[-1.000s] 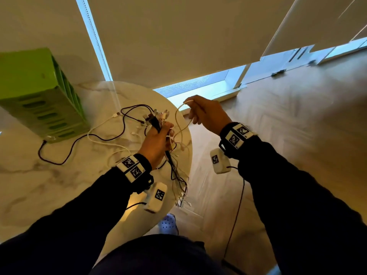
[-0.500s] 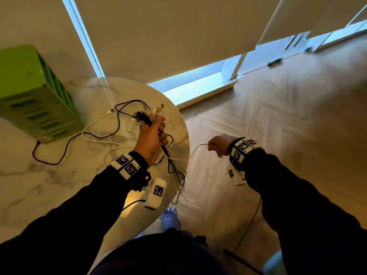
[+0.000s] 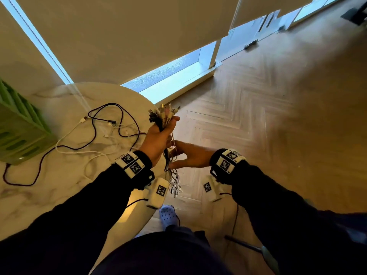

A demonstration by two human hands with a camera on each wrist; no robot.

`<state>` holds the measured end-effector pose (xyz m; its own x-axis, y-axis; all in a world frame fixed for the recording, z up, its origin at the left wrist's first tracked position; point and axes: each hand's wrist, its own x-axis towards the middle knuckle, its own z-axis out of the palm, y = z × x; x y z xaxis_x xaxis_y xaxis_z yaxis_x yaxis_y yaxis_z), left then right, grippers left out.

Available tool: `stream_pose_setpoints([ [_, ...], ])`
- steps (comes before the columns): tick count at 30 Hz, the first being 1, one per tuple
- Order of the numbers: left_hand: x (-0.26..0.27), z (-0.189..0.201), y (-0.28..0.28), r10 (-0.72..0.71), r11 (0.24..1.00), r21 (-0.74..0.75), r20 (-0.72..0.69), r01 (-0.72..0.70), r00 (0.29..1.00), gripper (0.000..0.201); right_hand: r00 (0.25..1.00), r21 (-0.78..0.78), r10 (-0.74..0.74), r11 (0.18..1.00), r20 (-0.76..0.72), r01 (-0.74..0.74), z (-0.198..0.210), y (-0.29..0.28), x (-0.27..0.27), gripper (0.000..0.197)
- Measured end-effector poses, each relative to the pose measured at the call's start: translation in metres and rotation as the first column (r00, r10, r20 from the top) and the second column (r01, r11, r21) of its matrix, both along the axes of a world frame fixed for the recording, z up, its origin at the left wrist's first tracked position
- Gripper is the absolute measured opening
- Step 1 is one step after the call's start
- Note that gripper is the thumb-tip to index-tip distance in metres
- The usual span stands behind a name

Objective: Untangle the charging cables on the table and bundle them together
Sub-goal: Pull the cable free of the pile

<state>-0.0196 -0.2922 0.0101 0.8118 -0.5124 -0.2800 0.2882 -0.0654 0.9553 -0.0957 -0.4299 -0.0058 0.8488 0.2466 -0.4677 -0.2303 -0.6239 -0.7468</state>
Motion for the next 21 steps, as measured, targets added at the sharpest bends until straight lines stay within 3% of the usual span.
stream_pose_setpoints([
  [2, 0.005, -0.002, -0.002, 0.016, 1.0, 0.001, -0.015, -0.016, 1.0, 0.022, 0.992, 0.0, -0.083, 0.996, 0.096, 0.084, 0.008, 0.0, 0.002, 0.032],
  [6, 0.017, -0.007, -0.001, 0.052, 0.997, -0.053, -0.04, -0.054, 0.998, 0.027, 0.935, -0.043, -0.293, 0.951, 0.201, 0.307, 0.006, -0.034, -0.001, 0.023],
  [9, 0.028, -0.008, 0.003, 0.089, 0.991, -0.091, -0.077, -0.096, 0.993, 0.03, 0.938, -0.349, -0.272, 0.876, 0.213, 0.333, -0.007, -0.081, -0.007, 0.022],
  [11, 0.034, -0.003, 0.004, 0.094, 0.983, -0.144, -0.143, -0.114, 0.985, 0.031, 0.968, -0.641, -0.25, 0.746, -0.017, 0.181, -0.018, -0.111, -0.015, 0.021],
  [12, 0.038, 0.0, 0.005, 0.074, 0.978, -0.181, -0.172, -0.105, 0.982, 0.031, 0.947, -0.737, -0.264, 0.674, -0.185, 0.045, -0.021, -0.12, -0.021, 0.022],
  [13, 0.041, 0.003, 0.004, 0.044, 0.973, -0.213, -0.187, -0.084, 0.981, 0.031, 0.898, -0.78, -0.292, 0.621, -0.328, -0.083, -0.022, -0.125, -0.028, 0.031],
  [14, 0.043, 0.007, 0.003, 0.01, 0.969, -0.239, -0.194, -0.057, 0.981, 0.031, 0.841, -0.777, -0.324, 0.608, -0.433, -0.166, -0.023, -0.128, -0.032, 0.057],
  [15, 0.045, 0.01, 0.001, -0.026, 0.966, -0.256, -0.19, -0.024, 0.981, 0.031, 0.81, -0.752, -0.335, 0.632, -0.482, -0.186, -0.022, -0.126, -0.032, 0.092],
  [16, 0.045, 0.012, -0.004, -0.062, 0.964, -0.266, -0.184, 0.011, 0.981, 0.032, 0.824, -0.713, -0.312, 0.685, -0.473, -0.15, -0.018, -0.119, -0.029, 0.123],
  [17, 0.044, 0.015, -0.01, -0.099, 0.962, -0.27, -0.179, 0.048, 0.979, 0.032, 0.873, -0.657, -0.262, 0.75, -0.411, -0.084, -0.014, -0.11, -0.023, 0.142],
  [19, 0.04, 0.022, -0.023, -0.186, 0.954, -0.266, -0.157, 0.14, 0.97, 0.033, 0.974, -0.48, -0.132, 0.877, -0.187, 0.027, -0.003, -0.08, -0.007, 0.146],
  [21, 0.038, 0.026, -0.036, -0.288, 0.948, -0.153, -0.03, 0.28, 0.957, 0.034, 0.989, -0.214, -0.141, 0.968, -0.041, 0.129, 0.013, -0.049, 0.011, 0.124],
])
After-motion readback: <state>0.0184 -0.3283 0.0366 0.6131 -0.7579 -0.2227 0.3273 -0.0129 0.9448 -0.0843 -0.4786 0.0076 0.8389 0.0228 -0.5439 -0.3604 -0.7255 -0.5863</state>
